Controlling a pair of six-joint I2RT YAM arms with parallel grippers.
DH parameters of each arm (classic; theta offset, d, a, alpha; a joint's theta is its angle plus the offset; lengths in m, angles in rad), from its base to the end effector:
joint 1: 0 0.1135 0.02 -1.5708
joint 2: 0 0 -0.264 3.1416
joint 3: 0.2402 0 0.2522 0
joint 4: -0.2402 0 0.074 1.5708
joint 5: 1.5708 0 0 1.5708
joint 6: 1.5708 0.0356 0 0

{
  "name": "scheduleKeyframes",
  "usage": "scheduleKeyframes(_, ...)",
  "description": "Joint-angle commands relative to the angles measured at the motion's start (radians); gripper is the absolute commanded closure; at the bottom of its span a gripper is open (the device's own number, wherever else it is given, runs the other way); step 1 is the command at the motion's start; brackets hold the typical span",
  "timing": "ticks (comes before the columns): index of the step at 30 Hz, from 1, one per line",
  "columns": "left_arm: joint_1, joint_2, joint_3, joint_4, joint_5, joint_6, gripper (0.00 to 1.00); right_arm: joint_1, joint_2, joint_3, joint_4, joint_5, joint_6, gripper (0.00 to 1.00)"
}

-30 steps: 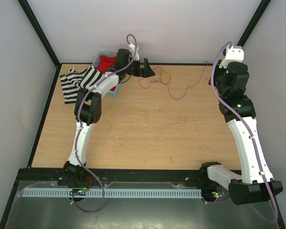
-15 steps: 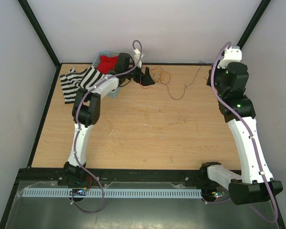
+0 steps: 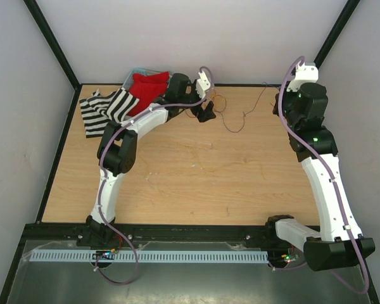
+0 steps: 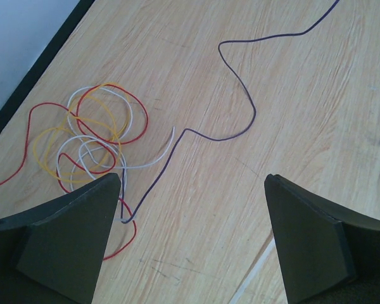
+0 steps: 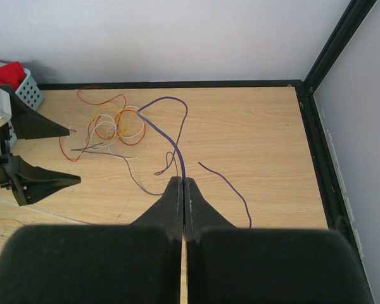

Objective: Zip-tie the wires
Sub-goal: Untie the cable at the center of the board.

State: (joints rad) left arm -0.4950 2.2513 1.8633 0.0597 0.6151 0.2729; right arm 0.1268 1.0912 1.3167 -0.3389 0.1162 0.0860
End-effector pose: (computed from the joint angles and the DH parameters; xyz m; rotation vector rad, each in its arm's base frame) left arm 0.4594 -0.2713 0.2483 1.0858 1.5618 -0.7327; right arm 0.2308 0.0253 0.4486 0.0530 1.6830 0.0621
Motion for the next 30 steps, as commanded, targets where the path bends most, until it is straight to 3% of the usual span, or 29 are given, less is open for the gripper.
scheduleKeyframes(1, -0.014, 0.016, 0.028, 0.01, -0.054, 0.105, 0.02, 0.003, -0.001, -0.011, 0.032, -0.01, -0.005, 1.0)
scheduleKeyframes(9, -0.016, 0.101, 0.071, 0.002, -0.073, 0.108, 0.06, 0.002, -0.007, -0.017, 0.034, -0.022, -0.011, 1.0)
scheduleKeyframes(19, -0.025, 0.197, 0.153, -0.016, -0.078, 0.092, 0.5, 0.002, -0.006, -0.02, 0.037, -0.021, -0.014, 1.0)
scheduleKeyframes(26, -0.023, 0.135, 0.133, -0.047, -0.144, 0.118, 1.0, 0.002, 0.001, -0.022, 0.036, 0.006, -0.022, 1.0)
scheduleKeyframes(30, -0.013, 0.031, 0.141, -0.204, -0.154, 0.158, 1.0, 0.002, 0.025, -0.025, 0.035, -0.001, -0.017, 1.0)
